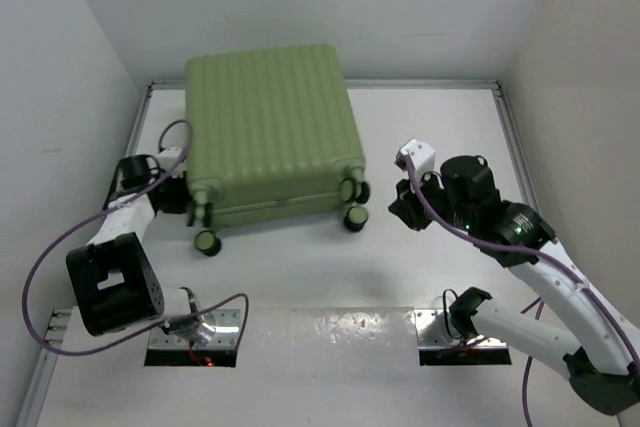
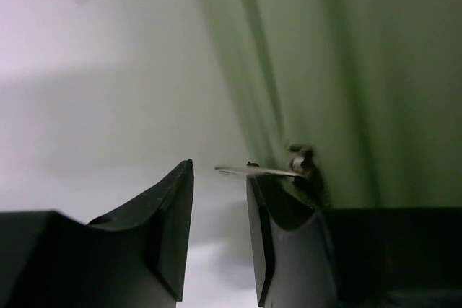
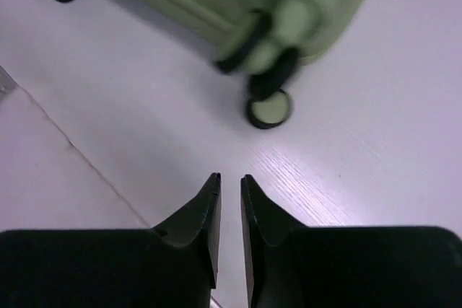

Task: Pack the luggage

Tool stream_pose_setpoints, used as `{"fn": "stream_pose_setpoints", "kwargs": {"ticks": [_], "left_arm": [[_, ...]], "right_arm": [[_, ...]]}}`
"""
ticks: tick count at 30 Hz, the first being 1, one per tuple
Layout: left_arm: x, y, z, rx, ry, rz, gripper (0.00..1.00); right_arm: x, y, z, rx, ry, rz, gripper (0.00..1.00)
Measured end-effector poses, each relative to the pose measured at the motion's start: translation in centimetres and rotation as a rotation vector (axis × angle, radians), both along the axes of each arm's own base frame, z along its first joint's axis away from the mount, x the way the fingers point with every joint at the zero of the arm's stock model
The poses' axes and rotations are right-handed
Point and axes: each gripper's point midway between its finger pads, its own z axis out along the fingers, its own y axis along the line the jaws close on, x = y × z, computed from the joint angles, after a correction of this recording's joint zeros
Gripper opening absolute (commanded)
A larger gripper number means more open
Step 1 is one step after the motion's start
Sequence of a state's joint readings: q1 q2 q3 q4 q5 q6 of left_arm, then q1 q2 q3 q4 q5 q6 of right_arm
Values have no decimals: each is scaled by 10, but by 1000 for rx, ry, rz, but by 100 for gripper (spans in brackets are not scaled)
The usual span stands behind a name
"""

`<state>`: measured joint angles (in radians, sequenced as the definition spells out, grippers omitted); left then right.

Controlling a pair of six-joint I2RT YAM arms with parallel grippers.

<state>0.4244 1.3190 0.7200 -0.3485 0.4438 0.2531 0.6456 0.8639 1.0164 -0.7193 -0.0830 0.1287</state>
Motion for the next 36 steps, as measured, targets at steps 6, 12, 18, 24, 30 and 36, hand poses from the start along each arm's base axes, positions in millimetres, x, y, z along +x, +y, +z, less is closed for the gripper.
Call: {"fn": "stream_pose_setpoints", "kwargs": {"ticks": [6,12,18,24,30,36], "left_arm": [[29,-161,23,-191,-108,-315,39],[30,-298,83,-367,-250,-592,44],[61,-287,179,-459,-504,-477,44],[126,-144,269,-412,-742,-42,43],[231,-60,259,-441,-719,128,46],[318,-64,113,-626,-424,77,48]], "right_arm": [[-3,-15,-29,-113,-133,76,6],[26,-36,-68,-238,-137,-41,7],[60,-98,-52,-189,-76,-401,10],[74,-179,-11,-47,-31,-796,12],[92,-228,-43,162,280,-1036,12],[126,-206,-89,377,611,-985,12]]}}
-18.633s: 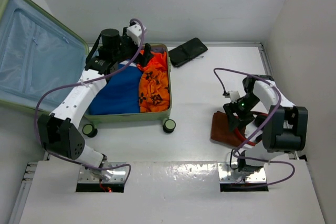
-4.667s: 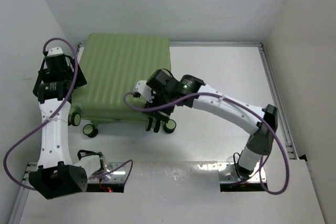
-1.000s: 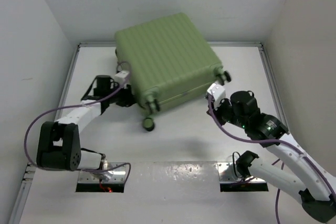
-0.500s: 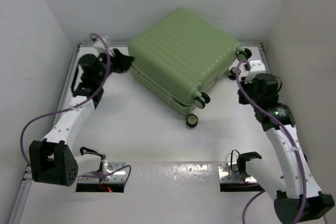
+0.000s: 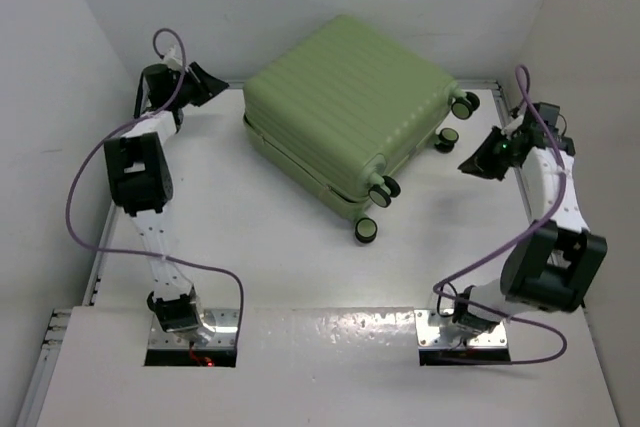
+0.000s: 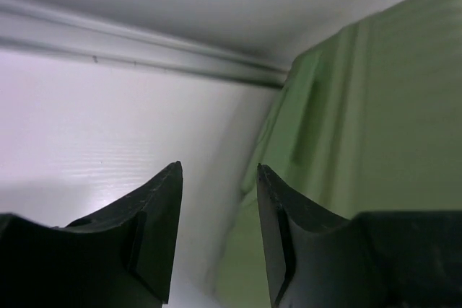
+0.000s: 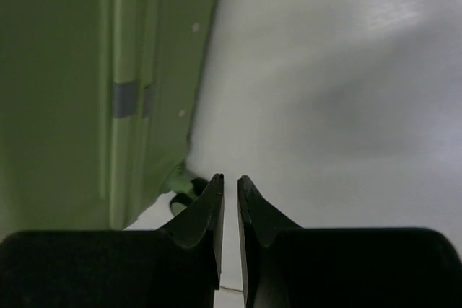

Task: Pack the luggage

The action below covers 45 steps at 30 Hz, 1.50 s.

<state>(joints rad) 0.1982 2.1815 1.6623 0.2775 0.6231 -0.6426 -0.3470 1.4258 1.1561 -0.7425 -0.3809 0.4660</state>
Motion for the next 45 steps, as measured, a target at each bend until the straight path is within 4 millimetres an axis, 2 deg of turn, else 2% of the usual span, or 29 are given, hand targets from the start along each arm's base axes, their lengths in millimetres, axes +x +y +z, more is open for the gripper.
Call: {"fn": "stream_pose_setpoints", "kwargs": {"ticks": [2,4,6,8,11,14,16,18,21,28,31,35,38,40,42,45], "left_arm": [[14,-7,-35,-41,50,-54,48],[29,-15,-58,-71,62,-111,48],[40,-25,-75,-99,59,-162,48],[49,-40,-87,-135,43,-220,48],[41,-71,-102,-186,56,-324,48],[9,-113,-129,-207,119,-413,48],[-3,-116,-131,-167,112,-392,48],[-24,-113,-129,-139,132,-403,48],[-60,-114,-124,-81,140,-424,48],[-140,-122,-124,3,192,-484,48],[-180,-134,-124,43,211,-523,48],[-239,-157,-129,24,262,-560,48],[-280,-169,-132,-33,327,-583,50],[-295,-164,-134,-68,380,-564,50],[-300,-150,-134,-97,442,-507,51],[-285,-109,-128,-106,477,-331,54]], "right_arm": [[14,12,-3,60,13,45,11],[30,21,-3,101,5,78,10],[42,28,-12,121,3,96,10],[47,35,-26,143,34,103,10],[52,39,-48,166,82,90,10],[59,34,-71,166,129,54,10],[66,30,-89,167,170,33,10],[80,27,-106,166,194,17,10],[115,29,-131,172,212,0,10],[185,21,-146,103,137,-32,15],[203,30,-157,104,114,-17,18],[232,39,-154,76,29,-6,22],[250,58,-152,96,-25,5,23],[254,73,-149,107,-42,16,26],[255,87,-148,118,-52,31,28],[247,108,-152,135,-36,59,35]]}}
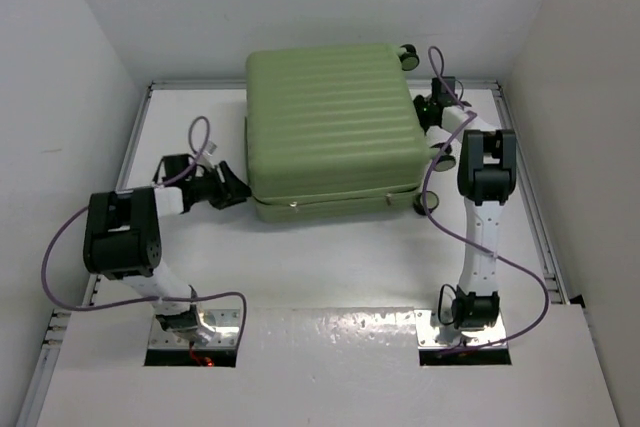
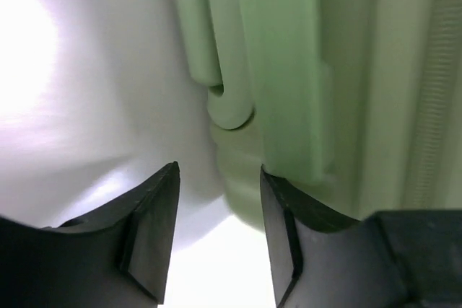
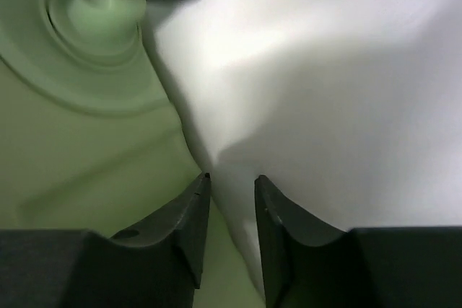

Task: Pack the luggage

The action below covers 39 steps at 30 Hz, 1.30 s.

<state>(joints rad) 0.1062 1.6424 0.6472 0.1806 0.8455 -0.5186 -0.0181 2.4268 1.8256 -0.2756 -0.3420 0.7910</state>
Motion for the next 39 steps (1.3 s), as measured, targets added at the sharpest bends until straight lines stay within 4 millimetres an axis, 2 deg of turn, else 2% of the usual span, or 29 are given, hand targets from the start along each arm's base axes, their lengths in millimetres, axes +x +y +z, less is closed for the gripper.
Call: {"fn": "stream_pose_setpoints", "kwargs": {"ticks": [3,5,7,10,14,16,17,19,20,22,23,25,27,32,36,39], "left_arm": [[31,45,23,72,-50,170,57],[56,73,49,136,-128,274,57],[80,91,82,208,-228,343,60],[100,104,114,287,-313,412,61],[118,113,136,362,-365,454,59],[133,118,142,387,-381,446,56],[143,120,143,391,-392,434,56],[170,130,131,399,-386,394,54],[175,133,127,400,-382,391,54],[194,144,102,404,-345,369,54],[197,147,91,402,-324,360,54],[198,149,68,398,-275,335,54],[195,148,55,392,-243,310,54],[192,137,56,353,-259,245,54],[186,130,55,316,-273,215,54],[182,129,54,322,-270,200,54]], "right_arm": [[-15,20,3,-2,30,42,42],[-29,32,3,1,66,72,45],[-41,43,5,8,91,105,48],[-56,51,7,15,129,137,49],[-67,51,13,25,148,162,51],[-73,50,18,31,151,183,52],[-76,48,21,37,151,198,52],[-83,46,31,54,149,228,52],[-85,45,38,63,143,242,52],[-90,36,53,67,123,262,50],[-93,30,61,63,112,266,50],[-98,13,79,51,87,262,50],[-101,-6,97,37,54,242,50],[-115,-46,133,2,-16,202,50],[-141,-56,141,-1,-10,206,49],[-171,-59,138,10,24,208,49]]}}
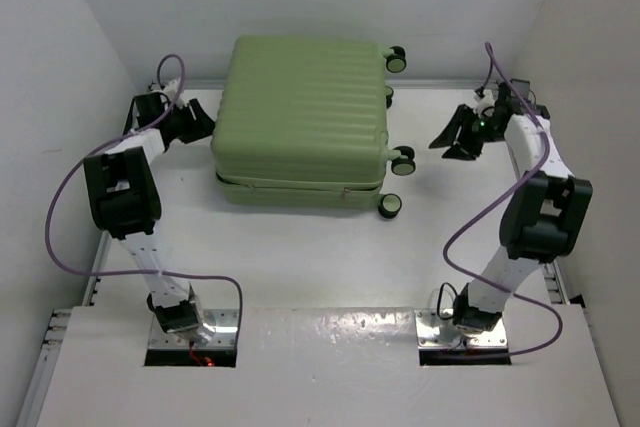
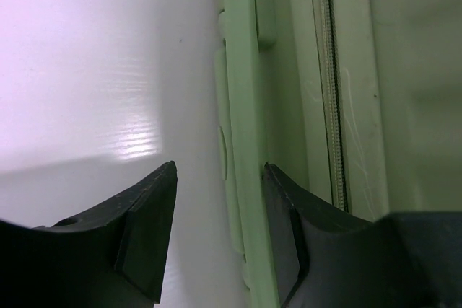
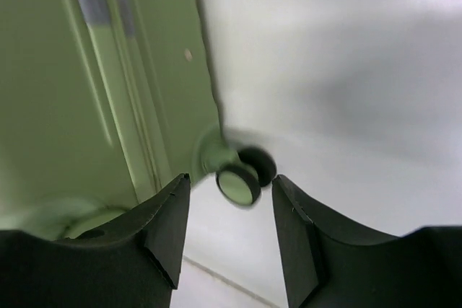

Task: Pack the luggage

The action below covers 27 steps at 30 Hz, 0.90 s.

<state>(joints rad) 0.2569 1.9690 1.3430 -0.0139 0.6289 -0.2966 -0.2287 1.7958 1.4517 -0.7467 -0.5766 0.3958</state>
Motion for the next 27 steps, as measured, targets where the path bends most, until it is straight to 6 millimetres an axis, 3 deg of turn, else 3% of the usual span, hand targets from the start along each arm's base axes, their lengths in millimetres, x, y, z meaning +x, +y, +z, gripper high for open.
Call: {"fn": "stream_pose_setpoints", "kwargs": {"ticks": [4,9,15,19,23,25,26,27], "left_arm": [[0,-3,0,56,-1,-16,53],[7,-11,2,165,0,-27,51],[6,-20,-21,258,51,-47,51],[5,-21,-22,258,49,-50,49],[5,-21,-26,251,46,-41,48],[4,-22,-26,238,40,-29,47],[4,-22,-25,231,33,-20,47],[4,-22,-25,225,27,-10,47]], "right_arm": [[-34,-4,6,-30,-3,19,49],[-64,6,34,-140,-145,84,49],[-95,25,70,-301,-392,197,49],[-116,32,77,-399,-522,256,40],[-139,46,70,-485,-653,345,45],[-152,58,68,-501,-736,412,36],[-158,64,64,-505,-781,445,23],[-163,69,58,-508,-816,478,20]]}}
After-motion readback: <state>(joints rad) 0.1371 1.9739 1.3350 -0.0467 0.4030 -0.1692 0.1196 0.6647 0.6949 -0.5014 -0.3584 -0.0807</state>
